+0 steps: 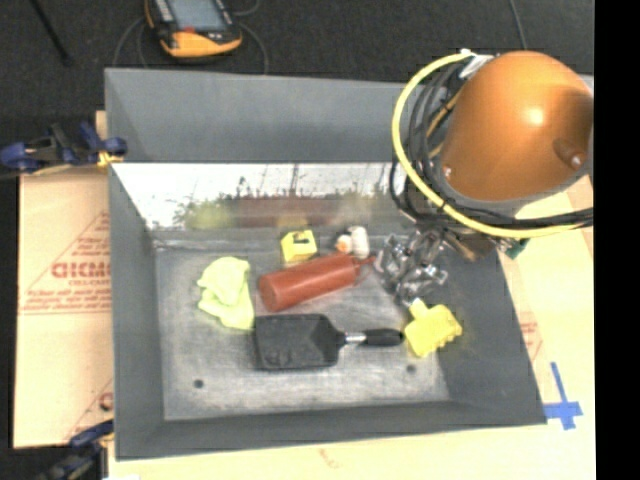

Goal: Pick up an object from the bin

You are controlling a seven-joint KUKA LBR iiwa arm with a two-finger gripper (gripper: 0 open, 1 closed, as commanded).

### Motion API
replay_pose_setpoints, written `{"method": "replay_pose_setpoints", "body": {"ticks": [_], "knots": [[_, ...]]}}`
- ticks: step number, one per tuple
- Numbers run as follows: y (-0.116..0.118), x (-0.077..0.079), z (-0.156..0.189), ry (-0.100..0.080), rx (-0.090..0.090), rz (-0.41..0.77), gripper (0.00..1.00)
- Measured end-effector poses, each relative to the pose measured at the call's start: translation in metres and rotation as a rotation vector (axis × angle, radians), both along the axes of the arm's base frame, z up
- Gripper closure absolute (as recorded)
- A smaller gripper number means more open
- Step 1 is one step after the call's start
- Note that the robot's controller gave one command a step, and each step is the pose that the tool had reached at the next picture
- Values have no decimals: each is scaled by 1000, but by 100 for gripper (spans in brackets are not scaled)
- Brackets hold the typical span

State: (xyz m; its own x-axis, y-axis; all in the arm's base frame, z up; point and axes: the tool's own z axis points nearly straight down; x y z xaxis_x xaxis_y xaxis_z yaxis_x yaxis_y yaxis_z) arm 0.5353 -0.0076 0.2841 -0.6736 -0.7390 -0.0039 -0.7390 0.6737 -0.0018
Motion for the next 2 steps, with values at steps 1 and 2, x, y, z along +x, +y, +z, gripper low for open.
{"method": "replay_pose_setpoints", "body": {"ticks": [1, 2], "knots": [[0, 0, 0, 0, 0, -1, 100], [0, 8, -124, 8, 1, 107, 0]]}}
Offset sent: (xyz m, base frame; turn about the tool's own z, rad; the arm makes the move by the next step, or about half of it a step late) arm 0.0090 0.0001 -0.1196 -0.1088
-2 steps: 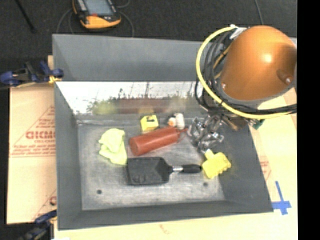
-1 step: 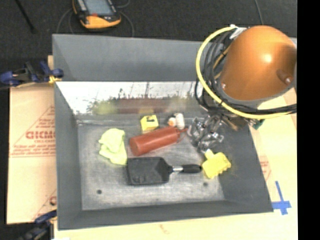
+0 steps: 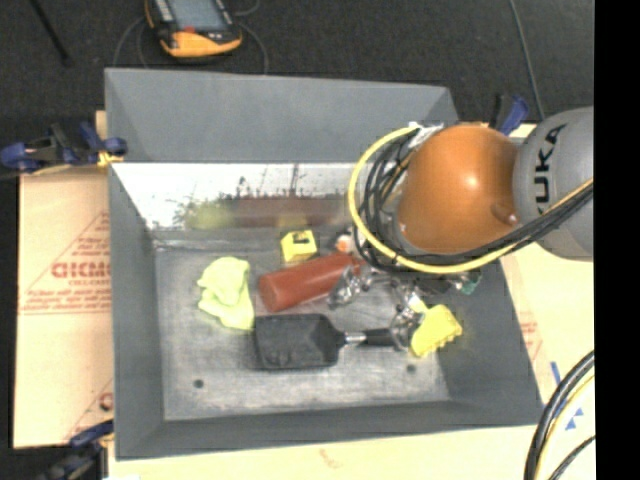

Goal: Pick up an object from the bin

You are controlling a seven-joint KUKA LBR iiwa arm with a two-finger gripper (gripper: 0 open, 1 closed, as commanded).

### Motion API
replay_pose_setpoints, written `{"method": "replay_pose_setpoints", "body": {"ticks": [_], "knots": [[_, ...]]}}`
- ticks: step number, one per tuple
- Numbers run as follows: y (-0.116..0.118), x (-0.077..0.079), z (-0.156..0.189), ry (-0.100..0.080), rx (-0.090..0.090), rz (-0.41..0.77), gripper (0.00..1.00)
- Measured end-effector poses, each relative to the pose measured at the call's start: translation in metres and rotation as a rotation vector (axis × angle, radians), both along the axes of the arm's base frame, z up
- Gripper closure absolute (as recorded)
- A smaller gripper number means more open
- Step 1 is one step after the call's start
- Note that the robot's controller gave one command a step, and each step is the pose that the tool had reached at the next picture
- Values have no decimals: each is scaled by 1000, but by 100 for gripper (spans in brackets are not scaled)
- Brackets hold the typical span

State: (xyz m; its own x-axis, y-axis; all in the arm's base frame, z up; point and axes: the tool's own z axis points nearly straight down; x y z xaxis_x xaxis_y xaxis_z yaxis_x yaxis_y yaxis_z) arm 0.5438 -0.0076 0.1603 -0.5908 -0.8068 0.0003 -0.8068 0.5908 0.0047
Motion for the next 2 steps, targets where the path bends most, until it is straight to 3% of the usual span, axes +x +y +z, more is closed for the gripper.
{"method": "replay_pose_setpoints", "body": {"ticks": [1, 2], "knots": [[0, 2, 5, -8, 0, -2, 0], [-12, -9, -19, -16, -1, 89, 0]]}}
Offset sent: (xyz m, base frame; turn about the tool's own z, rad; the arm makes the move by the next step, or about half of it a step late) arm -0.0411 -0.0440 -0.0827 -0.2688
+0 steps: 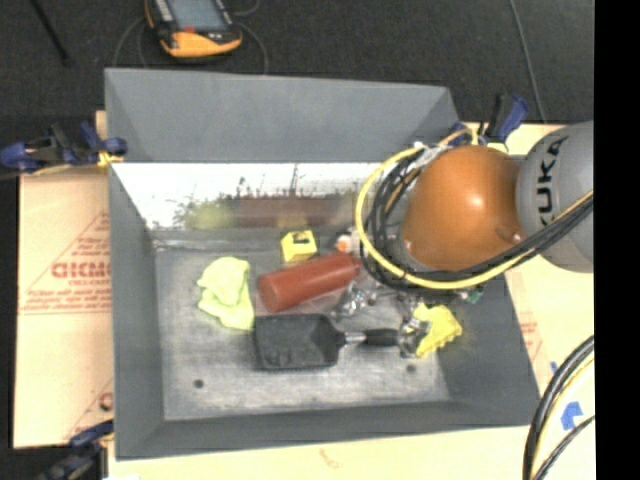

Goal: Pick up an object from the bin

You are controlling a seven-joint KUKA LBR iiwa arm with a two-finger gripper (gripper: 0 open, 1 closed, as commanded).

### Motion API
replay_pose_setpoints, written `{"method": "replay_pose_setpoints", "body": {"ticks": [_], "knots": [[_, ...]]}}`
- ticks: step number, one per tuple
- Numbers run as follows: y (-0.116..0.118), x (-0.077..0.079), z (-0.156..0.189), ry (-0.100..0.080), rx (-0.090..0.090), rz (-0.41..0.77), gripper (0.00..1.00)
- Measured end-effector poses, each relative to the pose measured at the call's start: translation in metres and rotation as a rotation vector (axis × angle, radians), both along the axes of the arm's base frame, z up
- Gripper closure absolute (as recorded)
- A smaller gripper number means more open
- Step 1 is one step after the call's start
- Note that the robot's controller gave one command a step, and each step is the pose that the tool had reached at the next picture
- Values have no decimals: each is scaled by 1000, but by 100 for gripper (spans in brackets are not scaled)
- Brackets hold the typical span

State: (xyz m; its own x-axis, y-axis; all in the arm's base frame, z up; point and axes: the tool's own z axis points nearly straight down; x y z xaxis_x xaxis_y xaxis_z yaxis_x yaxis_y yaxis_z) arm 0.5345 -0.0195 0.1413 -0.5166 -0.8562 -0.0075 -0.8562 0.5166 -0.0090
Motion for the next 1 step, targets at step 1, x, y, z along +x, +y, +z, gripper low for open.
{"method": "replay_pose_setpoints", "body": {"ticks": [1], "knots": [[-6, -11, -15, 1, 0, 42, 0]]}}
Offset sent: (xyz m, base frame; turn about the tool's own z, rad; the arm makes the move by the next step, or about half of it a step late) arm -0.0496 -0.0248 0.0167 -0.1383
